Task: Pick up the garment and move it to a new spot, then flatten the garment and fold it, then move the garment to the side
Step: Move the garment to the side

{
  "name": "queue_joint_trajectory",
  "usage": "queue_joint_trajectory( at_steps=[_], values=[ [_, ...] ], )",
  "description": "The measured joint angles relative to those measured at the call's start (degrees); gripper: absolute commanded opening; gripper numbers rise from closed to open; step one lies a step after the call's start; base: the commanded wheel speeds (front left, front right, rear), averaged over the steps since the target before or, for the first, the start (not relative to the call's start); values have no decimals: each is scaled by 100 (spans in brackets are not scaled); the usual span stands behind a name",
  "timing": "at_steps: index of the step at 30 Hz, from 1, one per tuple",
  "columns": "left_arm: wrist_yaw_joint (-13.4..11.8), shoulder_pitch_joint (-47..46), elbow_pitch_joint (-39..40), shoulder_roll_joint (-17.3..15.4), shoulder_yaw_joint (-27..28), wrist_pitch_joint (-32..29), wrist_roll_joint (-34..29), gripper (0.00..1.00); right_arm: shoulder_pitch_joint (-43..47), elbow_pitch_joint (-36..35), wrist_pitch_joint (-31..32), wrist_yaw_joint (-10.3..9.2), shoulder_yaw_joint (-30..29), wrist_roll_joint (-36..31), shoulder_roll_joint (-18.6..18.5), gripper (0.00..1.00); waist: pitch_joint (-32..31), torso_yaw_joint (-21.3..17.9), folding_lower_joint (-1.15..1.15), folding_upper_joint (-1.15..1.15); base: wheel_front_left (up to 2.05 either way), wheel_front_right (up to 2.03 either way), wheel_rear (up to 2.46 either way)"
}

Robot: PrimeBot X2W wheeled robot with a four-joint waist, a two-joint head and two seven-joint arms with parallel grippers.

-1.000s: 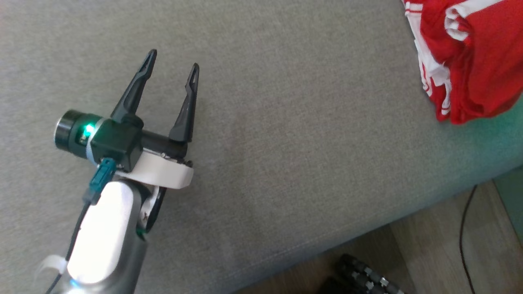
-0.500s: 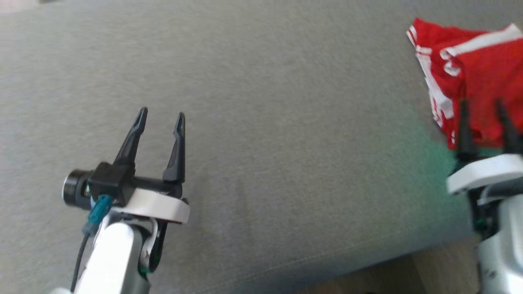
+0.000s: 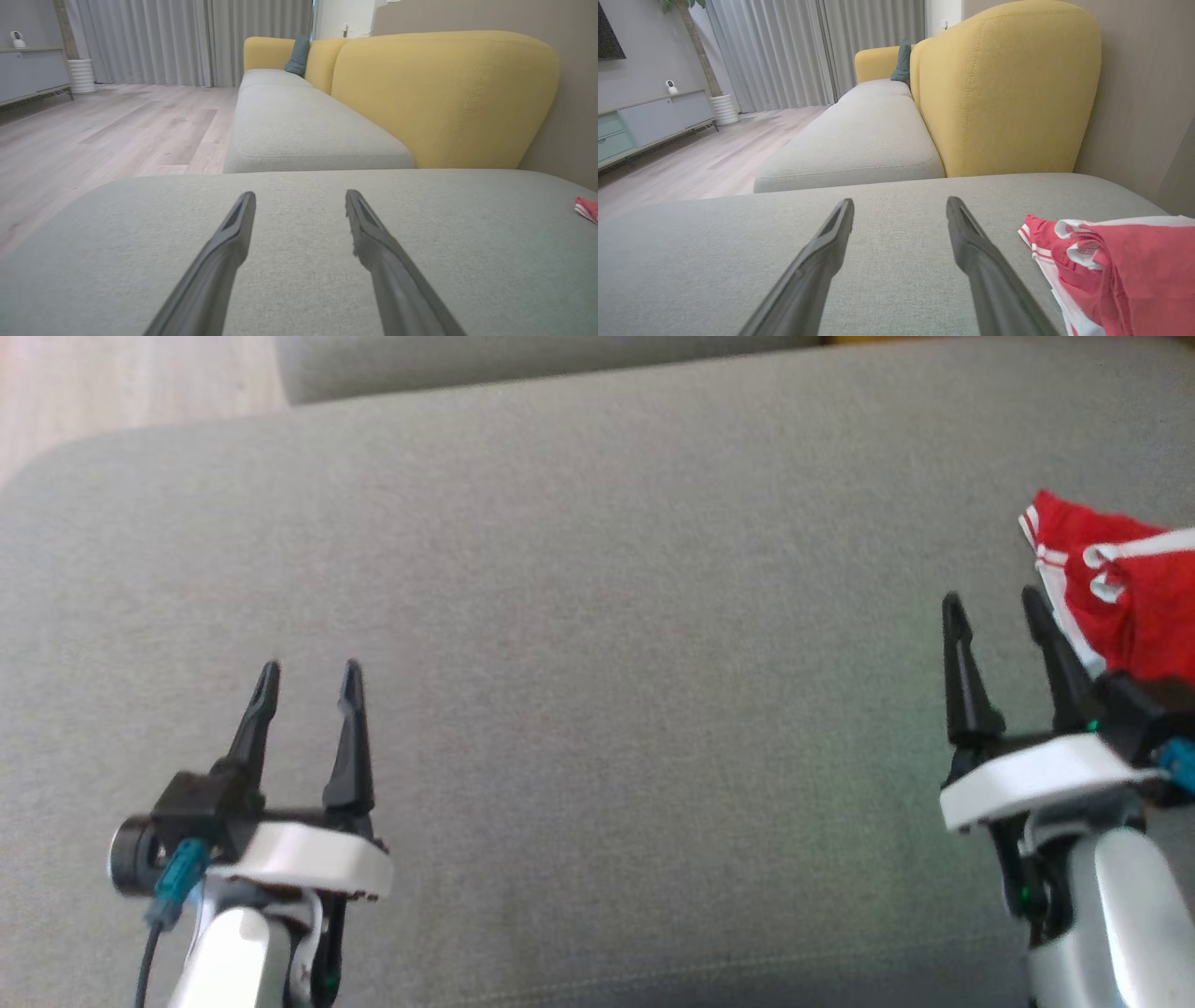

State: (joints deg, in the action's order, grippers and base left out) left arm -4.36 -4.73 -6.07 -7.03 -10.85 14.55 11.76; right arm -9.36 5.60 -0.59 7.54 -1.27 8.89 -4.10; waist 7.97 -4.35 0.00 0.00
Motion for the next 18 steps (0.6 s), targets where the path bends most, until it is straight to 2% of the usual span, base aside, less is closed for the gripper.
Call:
queue_joint_trajectory(
  at_steps=[9,18],
  values=[
    [-20,378,-108,-74,34,-10,58,100,544,-300,157,0,103,-40,68,100,-427,165,0,0,0,0,0],
    [-120,486,-100,-125,19,-93,58,100,780,-487,242,0,209,-30,123,100,-575,191,0,0,0,0,0]
  ],
)
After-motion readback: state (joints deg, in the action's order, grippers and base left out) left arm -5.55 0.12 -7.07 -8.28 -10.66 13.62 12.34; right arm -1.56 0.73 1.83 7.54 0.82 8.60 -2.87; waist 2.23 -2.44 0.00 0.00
